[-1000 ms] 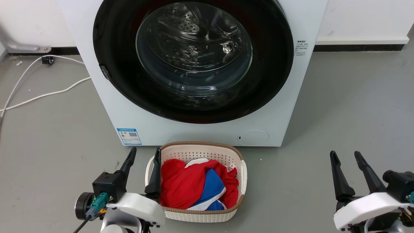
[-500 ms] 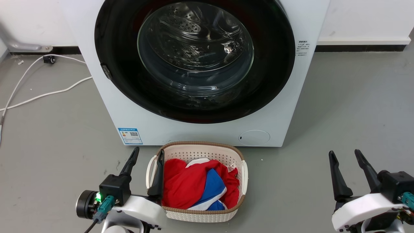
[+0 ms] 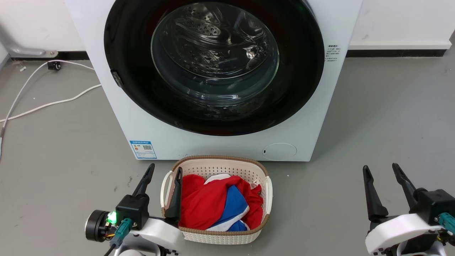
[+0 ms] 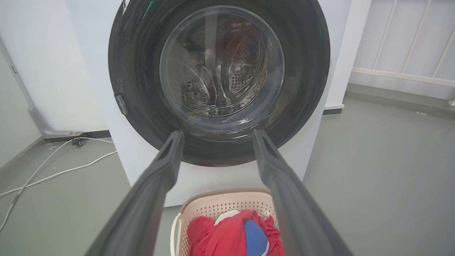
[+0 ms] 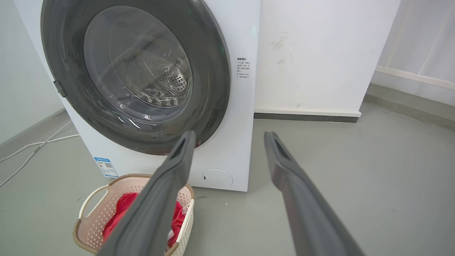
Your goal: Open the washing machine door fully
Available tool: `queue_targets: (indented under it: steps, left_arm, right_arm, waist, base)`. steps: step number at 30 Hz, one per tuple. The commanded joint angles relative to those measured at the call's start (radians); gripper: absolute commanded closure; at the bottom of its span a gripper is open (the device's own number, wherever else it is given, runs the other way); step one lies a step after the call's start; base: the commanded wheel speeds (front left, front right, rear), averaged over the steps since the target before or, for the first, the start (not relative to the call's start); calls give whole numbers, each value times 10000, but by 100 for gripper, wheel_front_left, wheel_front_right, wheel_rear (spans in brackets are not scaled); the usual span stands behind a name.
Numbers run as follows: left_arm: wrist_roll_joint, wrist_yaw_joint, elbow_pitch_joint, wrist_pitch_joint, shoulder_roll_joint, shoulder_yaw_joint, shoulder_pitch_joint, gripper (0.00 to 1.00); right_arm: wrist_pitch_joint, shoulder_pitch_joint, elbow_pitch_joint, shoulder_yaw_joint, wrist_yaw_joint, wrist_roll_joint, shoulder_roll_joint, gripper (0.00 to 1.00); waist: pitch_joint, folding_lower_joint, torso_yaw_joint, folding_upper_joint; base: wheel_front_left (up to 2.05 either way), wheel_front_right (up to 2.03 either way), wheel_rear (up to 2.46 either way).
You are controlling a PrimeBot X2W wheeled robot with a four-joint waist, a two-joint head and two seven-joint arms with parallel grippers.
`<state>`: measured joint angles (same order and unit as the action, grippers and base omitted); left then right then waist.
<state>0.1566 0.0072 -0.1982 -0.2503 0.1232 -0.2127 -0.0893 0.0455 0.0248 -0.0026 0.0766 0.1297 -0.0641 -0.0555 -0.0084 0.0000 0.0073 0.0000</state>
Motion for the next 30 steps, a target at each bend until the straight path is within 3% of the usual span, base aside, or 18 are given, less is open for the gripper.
queue_targets:
  steps: [1,30]
  left_arm:
    - [-165,-39,-22,-92,-22,39,46,0]
    - [-469,-292,-473,-153,-420,581,83,0]
  right_arm:
    - [89,-19,8,9,10,193,42,0]
    - [453,-314,622,39,10,159,60,0]
  waist:
    - [-4,0,3,0]
    - [-42,0,39,0]
  base:
    - [0,0,0]
    - [0,0,0]
